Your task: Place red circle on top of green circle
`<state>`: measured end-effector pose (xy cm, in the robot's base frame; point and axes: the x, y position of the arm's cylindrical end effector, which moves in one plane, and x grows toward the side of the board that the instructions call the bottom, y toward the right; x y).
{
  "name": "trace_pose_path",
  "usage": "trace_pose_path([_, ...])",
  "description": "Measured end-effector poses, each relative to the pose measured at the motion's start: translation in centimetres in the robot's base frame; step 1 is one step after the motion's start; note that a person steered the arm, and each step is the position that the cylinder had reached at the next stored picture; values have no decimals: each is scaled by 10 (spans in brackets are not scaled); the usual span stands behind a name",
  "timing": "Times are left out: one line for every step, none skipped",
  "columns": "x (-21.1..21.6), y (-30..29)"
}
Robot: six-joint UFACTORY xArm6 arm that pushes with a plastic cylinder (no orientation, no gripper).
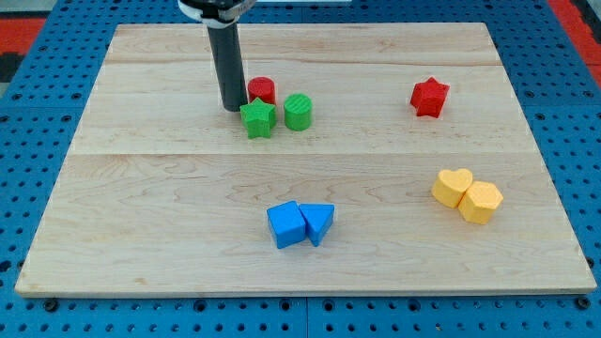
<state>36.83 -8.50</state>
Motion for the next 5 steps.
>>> trace_pose_path([-14, 40])
trace_pose_path([-16, -6])
trace_pose_path([-20, -27])
trace_pose_path([-24, -28])
trace_pose_path([-24, -28])
